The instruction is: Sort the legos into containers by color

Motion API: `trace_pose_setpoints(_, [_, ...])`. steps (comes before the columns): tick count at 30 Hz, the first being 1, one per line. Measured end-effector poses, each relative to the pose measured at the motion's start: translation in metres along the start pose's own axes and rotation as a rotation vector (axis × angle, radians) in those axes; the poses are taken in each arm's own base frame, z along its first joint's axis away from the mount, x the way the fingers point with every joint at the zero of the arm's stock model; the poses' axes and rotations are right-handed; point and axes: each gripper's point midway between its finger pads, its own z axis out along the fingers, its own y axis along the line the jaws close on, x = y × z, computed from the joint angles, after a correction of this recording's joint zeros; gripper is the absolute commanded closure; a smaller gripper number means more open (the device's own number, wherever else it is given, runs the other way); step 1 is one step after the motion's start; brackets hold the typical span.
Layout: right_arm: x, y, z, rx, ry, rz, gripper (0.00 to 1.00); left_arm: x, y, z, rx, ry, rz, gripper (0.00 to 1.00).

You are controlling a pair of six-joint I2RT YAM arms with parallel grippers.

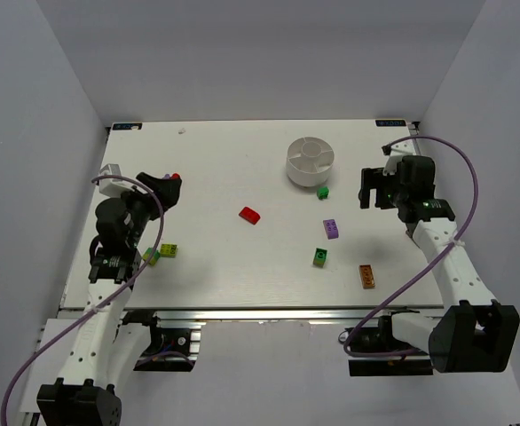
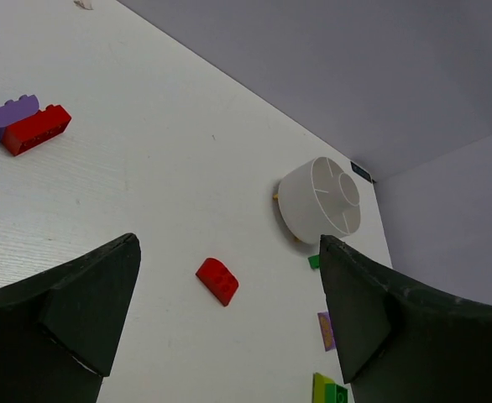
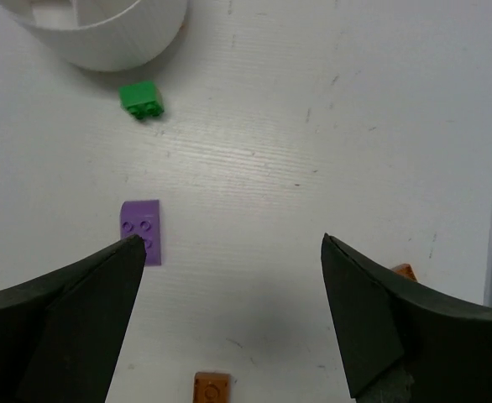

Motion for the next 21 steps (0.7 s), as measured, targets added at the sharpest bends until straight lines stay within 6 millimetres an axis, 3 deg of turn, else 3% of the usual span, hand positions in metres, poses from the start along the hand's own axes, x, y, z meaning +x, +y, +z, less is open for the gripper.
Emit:
trace_pose_setpoints(2, [0.002,0.01,-0.003,-0.071,0.016,-0.039,0.1,-0.002,-0.002,-0.004,0.004,-0.008,-0.013,0.18])
trace_pose_setpoints(3, [0.003,0.017,-0.005,-0.118,0.024,-0.078,0.1,-0.004,-0.004,-0.006,0.006,-0.015,-0.018,0.3])
trace_pose_setpoints(4, [0.003,0.025,-0.008,-0.176,0.026,-0.117,0.1,-0.005,-0.005,-0.007,0.008,-0.022,-0.028,0.55])
trace_pose_setpoints(7, [0.008,0.047,-0.019,-0.32,0.025,-0.216,0.1,-0.007,-0.006,-0.011,0.004,-0.028,-0.042,1.0])
trace_pose_setpoints(10, [0.01,0.064,-0.031,-0.422,0.005,-0.285,0.1,-0.003,-0.002,-0.011,-0.016,-0.014,-0.055,1.0])
trace_pose_setpoints(12, [0.011,0.072,-0.038,-0.48,-0.012,-0.339,0.11,0.0,-0.001,-0.01,-0.016,-0.001,-0.059,0.82])
trace_pose_setpoints(13, [0.013,0.076,-0.04,-0.507,-0.017,-0.367,0.11,0.001,-0.001,-0.01,-0.013,0.005,-0.06,0.58])
trace_pose_setpoints(14, [0.014,0.079,-0.042,-0.53,-0.018,-0.388,0.11,0.003,-0.002,-0.01,-0.01,0.012,-0.061,0.47])
trace_pose_setpoints(16, [0.019,0.083,-0.043,-0.554,-0.004,-0.383,0.21,0.007,-0.003,-0.01,-0.001,0.036,-0.064,0.2])
trace_pose_setpoints(17, [0.02,0.085,-0.042,-0.56,0.003,-0.376,0.31,0.01,-0.003,-0.01,0.003,0.051,-0.063,0.05])
trace_pose_setpoints(18, [0.021,0.086,-0.042,-0.564,0.011,-0.362,0.65,0.013,-0.004,-0.01,0.007,0.063,-0.067,0.02])
trace_pose_setpoints(19, [0.022,0.086,-0.041,-0.565,0.021,-0.341,0.74,0.016,-0.004,-0.011,0.01,0.077,-0.072,0.02])
trace_pose_setpoints(20, [0.024,0.087,-0.04,-0.565,0.034,-0.317,0.72,0.018,-0.005,-0.011,0.016,0.087,-0.076,0.02])
trace_pose_setpoints(21, [0.026,0.088,-0.038,-0.565,0.048,-0.286,0.58,0.02,-0.005,-0.012,0.019,0.095,-0.077,0.02])
